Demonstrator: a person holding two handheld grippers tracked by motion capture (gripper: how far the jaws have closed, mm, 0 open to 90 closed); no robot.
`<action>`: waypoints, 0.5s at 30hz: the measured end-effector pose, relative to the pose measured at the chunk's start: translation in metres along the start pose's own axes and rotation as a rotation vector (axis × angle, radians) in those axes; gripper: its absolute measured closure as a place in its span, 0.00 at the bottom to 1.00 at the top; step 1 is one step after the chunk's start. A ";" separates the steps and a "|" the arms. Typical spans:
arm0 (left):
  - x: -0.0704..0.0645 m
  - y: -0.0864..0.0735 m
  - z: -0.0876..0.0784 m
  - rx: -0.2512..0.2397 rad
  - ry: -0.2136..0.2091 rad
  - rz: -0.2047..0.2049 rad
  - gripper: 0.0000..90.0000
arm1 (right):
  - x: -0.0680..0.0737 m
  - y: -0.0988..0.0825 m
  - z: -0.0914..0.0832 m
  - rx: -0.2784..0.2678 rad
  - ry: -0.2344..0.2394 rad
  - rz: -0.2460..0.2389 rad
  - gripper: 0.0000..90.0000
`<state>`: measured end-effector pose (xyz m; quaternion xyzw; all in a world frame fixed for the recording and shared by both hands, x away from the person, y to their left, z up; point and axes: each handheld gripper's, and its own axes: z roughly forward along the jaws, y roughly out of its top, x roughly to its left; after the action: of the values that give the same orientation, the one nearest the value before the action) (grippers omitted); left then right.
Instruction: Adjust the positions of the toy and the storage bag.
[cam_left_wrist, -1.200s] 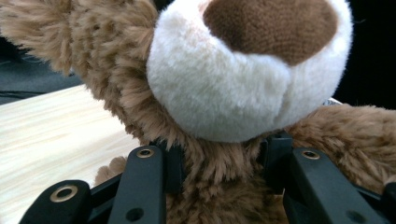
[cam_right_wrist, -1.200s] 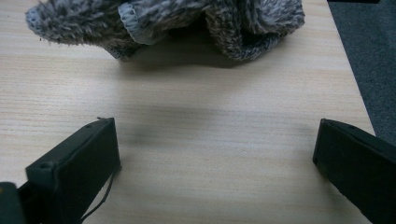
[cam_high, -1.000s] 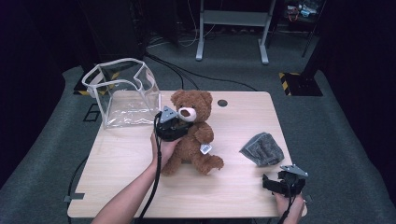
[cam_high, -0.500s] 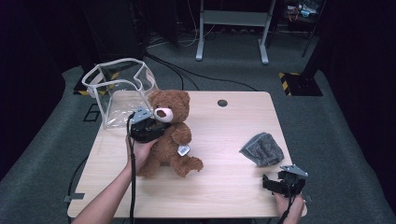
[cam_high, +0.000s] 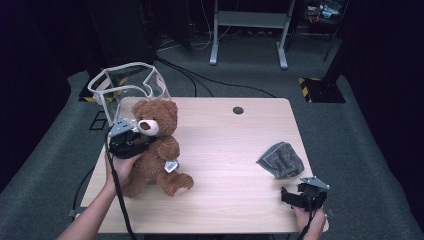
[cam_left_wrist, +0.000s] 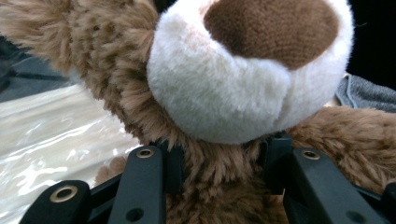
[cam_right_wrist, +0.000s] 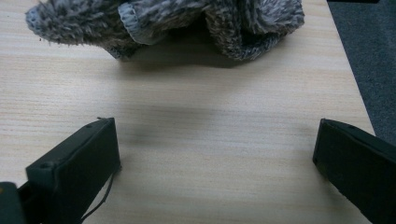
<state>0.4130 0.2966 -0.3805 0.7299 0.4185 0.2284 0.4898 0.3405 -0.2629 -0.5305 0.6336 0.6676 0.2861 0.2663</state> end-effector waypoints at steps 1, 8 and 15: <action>0.004 -0.003 -0.006 -0.002 0.006 -0.005 0.68 | 0.000 0.000 0.000 0.000 0.000 0.000 0.00; 0.021 -0.010 -0.027 0.053 0.031 0.005 0.68 | 0.000 0.000 0.000 0.000 0.000 0.000 0.00; 0.037 -0.022 -0.043 0.128 0.042 0.009 0.68 | 0.000 0.000 0.000 0.000 0.000 0.000 0.00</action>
<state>0.3925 0.3533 -0.3857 0.7566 0.4392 0.2189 0.4322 0.3404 -0.2628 -0.5305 0.6337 0.6675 0.2862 0.2664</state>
